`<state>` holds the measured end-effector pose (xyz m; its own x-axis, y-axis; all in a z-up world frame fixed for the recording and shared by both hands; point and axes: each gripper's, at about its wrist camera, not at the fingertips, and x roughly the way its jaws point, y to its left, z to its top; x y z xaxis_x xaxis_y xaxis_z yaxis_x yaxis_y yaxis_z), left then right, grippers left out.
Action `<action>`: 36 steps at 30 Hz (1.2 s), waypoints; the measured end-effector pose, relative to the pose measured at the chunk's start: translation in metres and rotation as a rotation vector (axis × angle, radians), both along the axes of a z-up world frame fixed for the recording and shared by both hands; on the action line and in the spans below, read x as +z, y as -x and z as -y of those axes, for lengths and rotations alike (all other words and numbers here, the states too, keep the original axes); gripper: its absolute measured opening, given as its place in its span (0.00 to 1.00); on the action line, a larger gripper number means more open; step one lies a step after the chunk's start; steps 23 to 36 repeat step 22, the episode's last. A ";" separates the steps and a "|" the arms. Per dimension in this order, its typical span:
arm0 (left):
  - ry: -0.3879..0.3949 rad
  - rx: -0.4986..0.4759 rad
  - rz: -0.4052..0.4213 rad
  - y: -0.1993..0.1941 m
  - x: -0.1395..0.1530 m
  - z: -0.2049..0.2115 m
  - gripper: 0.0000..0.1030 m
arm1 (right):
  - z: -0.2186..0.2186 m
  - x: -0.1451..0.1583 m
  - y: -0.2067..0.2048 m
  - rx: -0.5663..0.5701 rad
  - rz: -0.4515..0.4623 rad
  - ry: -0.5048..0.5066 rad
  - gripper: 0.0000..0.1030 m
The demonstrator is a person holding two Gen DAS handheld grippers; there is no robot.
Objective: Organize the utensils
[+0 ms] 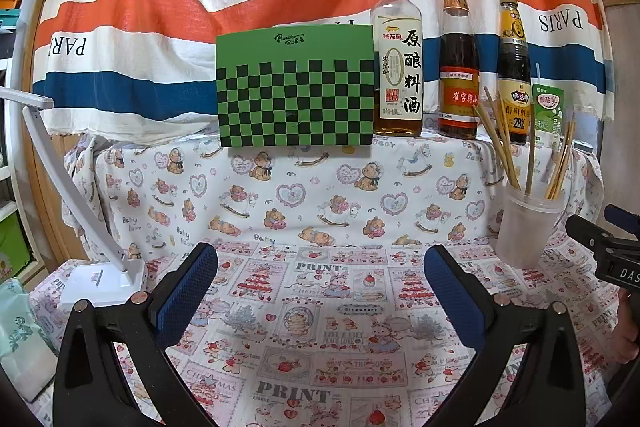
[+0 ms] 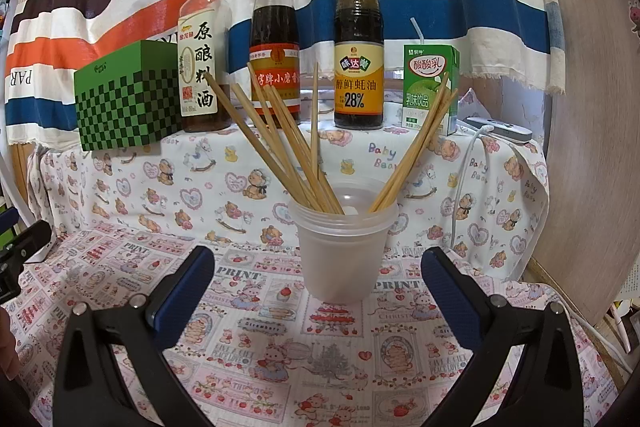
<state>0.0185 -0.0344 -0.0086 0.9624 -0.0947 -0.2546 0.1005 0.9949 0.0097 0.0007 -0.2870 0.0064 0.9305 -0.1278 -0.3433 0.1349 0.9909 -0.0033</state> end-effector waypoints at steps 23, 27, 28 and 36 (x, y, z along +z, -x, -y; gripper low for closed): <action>-0.014 -0.006 -0.009 -0.001 0.000 0.000 0.99 | 0.001 -0.003 -0.001 -0.017 -0.013 -0.007 1.00; -0.014 -0.006 -0.009 -0.001 0.000 0.000 0.99 | 0.001 -0.003 -0.001 -0.017 -0.013 -0.007 1.00; -0.014 -0.006 -0.009 -0.001 0.000 0.000 0.99 | 0.001 -0.003 -0.001 -0.017 -0.013 -0.007 1.00; -0.014 -0.006 -0.009 -0.001 0.000 0.000 0.99 | 0.001 -0.003 -0.001 -0.017 -0.013 -0.007 1.00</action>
